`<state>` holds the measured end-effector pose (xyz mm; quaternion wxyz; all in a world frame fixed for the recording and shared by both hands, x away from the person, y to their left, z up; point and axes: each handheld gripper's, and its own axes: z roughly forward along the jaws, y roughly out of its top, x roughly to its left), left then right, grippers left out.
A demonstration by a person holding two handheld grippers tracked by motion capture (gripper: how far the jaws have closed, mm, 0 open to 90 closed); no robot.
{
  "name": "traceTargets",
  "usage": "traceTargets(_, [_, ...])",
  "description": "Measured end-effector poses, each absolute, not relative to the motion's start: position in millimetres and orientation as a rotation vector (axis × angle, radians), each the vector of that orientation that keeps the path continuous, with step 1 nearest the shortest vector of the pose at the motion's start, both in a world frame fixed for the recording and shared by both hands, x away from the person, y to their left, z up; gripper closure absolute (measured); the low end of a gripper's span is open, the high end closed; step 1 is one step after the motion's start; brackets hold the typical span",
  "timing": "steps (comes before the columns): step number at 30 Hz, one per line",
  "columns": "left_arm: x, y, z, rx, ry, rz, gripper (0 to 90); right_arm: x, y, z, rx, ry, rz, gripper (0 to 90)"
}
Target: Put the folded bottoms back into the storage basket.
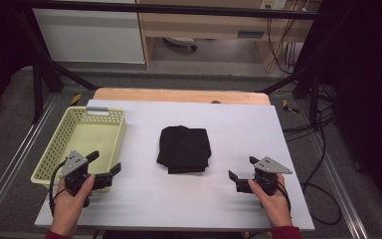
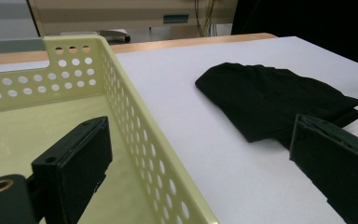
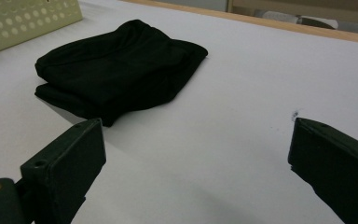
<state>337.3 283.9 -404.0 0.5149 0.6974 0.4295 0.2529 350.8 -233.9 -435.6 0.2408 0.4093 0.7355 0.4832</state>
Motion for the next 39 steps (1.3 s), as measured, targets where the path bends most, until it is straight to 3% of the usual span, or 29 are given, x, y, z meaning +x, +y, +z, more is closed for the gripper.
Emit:
traceTargets(28, [336.2,280.5,-403.8,1.700,1.031,0.623,5.9,345.1,-183.7,-410.4,1.002,2.091,1.315,3.2])
traceTargets(39, [336.1,280.1,-404.5,1.705,1.034,0.621,6.0,366.1,-149.4,-388.0,0.912,2.139,1.339,4.5])
